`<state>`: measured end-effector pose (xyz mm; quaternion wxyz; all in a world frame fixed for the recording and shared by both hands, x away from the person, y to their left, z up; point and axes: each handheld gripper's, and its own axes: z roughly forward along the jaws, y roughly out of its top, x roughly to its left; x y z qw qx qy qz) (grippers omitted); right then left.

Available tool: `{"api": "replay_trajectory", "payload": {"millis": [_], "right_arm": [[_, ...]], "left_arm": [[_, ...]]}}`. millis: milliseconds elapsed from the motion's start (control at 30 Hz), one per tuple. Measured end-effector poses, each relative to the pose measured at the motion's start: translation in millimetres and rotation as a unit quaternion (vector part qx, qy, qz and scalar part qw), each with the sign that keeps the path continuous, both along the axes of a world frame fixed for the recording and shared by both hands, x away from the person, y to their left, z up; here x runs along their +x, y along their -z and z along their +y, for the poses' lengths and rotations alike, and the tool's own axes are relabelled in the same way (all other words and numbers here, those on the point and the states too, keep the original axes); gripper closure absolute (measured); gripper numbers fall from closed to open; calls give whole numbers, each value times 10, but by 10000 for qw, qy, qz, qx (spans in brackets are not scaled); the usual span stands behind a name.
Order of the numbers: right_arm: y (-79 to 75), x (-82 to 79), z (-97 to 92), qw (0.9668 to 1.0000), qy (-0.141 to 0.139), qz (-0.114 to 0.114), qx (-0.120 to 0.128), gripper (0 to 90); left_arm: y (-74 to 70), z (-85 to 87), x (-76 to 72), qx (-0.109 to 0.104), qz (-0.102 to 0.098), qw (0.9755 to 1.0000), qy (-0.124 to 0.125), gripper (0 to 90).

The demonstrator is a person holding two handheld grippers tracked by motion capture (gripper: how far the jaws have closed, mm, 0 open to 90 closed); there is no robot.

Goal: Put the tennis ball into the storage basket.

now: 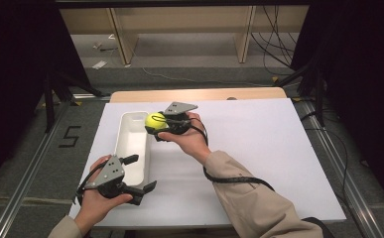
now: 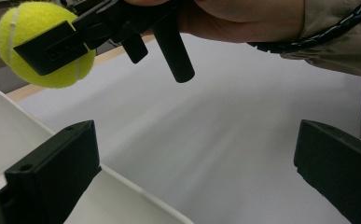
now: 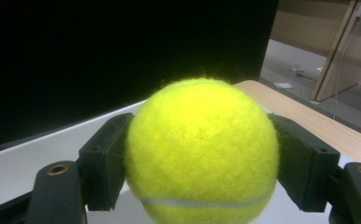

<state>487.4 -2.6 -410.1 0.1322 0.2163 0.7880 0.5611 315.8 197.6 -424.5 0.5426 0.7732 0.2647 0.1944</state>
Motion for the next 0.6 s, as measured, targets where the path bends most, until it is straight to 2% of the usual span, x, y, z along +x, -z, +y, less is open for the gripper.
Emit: {"api": "replay_trajectory", "payload": {"millis": [600], "right_arm": [[-15, 2, 81, 10000, -37, -4, -4, 273]], "left_arm": [[-1, 1, -1, 1, 1, 10000, 0, 0]]}}
